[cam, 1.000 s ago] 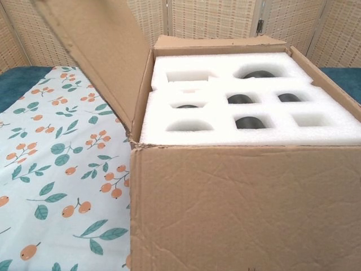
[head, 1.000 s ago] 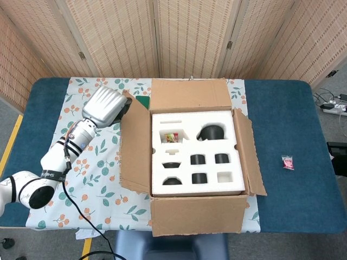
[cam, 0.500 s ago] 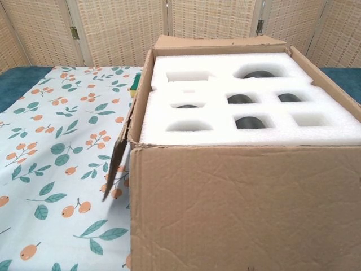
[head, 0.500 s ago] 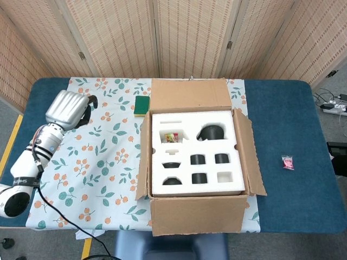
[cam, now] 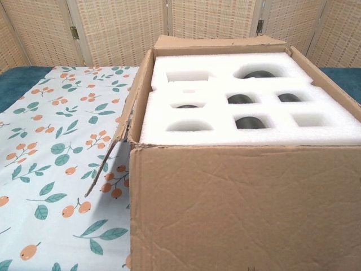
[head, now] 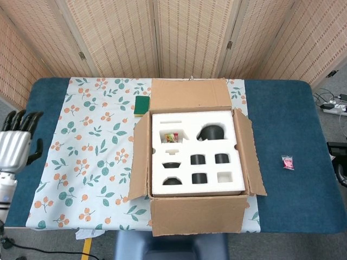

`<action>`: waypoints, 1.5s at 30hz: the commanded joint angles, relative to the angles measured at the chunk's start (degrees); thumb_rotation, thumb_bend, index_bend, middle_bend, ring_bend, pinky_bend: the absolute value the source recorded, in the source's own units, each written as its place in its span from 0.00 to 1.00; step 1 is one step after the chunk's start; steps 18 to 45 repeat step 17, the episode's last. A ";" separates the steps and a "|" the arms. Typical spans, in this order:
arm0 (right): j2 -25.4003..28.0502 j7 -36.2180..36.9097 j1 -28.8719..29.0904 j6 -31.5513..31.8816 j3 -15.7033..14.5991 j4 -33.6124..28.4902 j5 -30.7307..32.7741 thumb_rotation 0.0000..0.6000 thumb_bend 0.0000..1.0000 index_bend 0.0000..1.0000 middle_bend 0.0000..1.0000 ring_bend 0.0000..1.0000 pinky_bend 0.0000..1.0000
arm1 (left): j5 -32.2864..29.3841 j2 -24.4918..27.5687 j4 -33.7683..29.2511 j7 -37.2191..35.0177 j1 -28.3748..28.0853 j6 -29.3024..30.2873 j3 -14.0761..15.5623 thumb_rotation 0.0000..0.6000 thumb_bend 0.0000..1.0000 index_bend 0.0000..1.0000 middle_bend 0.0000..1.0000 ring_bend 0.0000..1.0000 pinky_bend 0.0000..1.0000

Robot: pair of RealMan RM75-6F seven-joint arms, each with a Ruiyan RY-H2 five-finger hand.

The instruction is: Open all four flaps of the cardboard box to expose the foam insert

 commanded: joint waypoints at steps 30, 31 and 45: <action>-6.92 -4.80 2.13 -3.55 0.21 1.18 1.27 0.41 0.58 0.08 0.00 0.00 0.00 | 9.11 -15.92 20.36 -11.14 17.91 5.45 1.14 1.00 0.67 0.09 0.14 0.07 0.00; -6.92 -4.80 2.13 -3.55 0.21 1.18 1.27 0.41 0.58 0.08 0.00 0.00 0.00 | 9.11 -15.92 20.36 -11.14 17.91 5.45 1.14 1.00 0.67 0.09 0.14 0.07 0.00; -6.92 -4.80 2.13 -3.55 0.21 1.18 1.27 0.41 0.58 0.08 0.00 0.00 0.00 | 9.11 -15.92 20.36 -11.14 17.91 5.45 1.14 1.00 0.67 0.09 0.14 0.07 0.00</action>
